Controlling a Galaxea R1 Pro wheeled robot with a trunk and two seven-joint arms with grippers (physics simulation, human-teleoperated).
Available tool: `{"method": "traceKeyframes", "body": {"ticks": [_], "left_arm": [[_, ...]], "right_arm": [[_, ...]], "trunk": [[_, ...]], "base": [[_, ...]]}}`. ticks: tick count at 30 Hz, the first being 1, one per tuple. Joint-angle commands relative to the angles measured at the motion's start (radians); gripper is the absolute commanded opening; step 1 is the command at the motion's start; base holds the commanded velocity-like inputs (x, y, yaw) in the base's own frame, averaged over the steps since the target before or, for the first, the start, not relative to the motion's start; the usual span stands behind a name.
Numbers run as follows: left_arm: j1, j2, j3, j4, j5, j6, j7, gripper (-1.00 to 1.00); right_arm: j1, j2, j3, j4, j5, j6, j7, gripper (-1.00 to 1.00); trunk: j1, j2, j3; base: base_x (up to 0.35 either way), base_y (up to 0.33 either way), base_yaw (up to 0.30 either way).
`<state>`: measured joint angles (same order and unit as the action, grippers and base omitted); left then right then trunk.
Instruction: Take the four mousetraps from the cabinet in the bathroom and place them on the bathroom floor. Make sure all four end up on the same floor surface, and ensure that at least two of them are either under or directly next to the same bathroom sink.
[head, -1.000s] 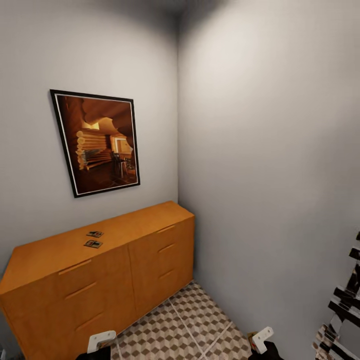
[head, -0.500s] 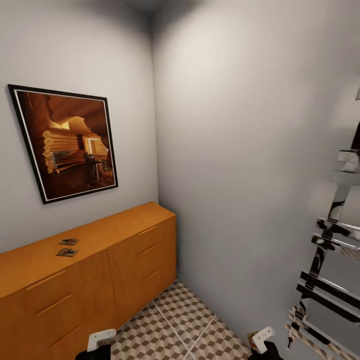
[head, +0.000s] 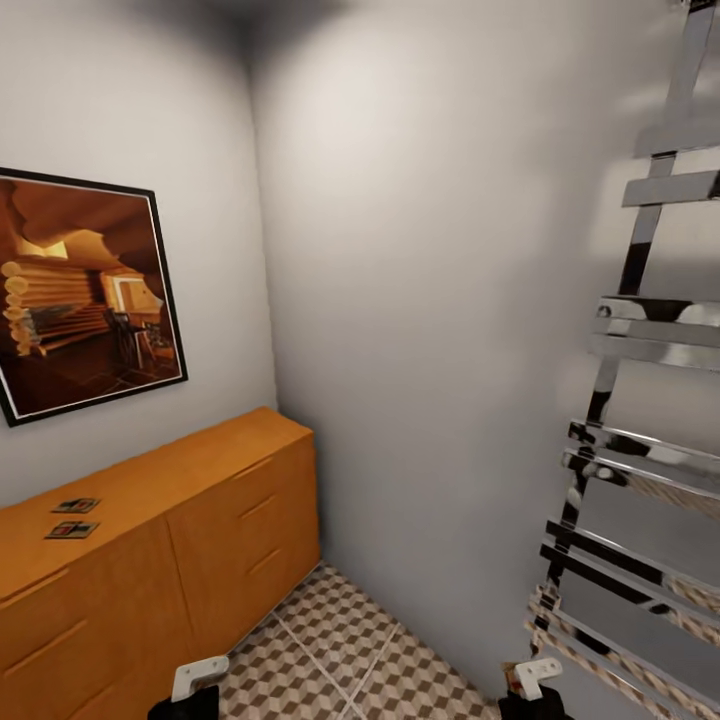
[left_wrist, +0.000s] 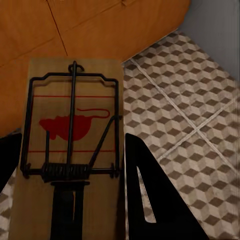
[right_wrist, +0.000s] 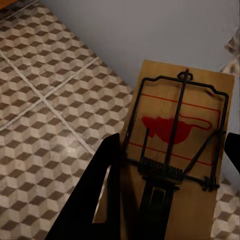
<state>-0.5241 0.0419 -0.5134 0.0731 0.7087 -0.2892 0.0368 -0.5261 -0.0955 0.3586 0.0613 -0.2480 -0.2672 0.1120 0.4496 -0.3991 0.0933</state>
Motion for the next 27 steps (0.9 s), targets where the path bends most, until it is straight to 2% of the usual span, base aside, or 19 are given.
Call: {"method": "traceKeyframes", "body": {"ticks": [1, 9, 27], "left_arm": [[-0.001, 0.000, -0.005, 0.002, -0.004, -0.003, 0.005, -1.00], [0.000, 0.000, -0.006, 0.002, -0.006, 0.006, 0.001, -1.00], [-0.001, -0.001, -0.005, 0.002, -0.005, 0.006, 0.004, -1.00]], "right_arm": [[-0.002, 0.000, 0.004, 0.005, -0.021, -0.006, 0.011, -1.00], [-0.002, 0.000, 0.000, 0.005, -0.035, -0.006, 0.012, -1.00], [-0.002, 0.000, 0.000, 0.005, -0.034, -0.005, 0.011, -1.00]], "trunk": [[0.000, -0.001, 0.000], [0.000, -0.001, 0.000], [0.000, -0.001, 0.000]], "base": [[0.000, 0.000, -0.264], [0.000, 0.000, -0.268], [0.000, 0.000, -0.259]]}}
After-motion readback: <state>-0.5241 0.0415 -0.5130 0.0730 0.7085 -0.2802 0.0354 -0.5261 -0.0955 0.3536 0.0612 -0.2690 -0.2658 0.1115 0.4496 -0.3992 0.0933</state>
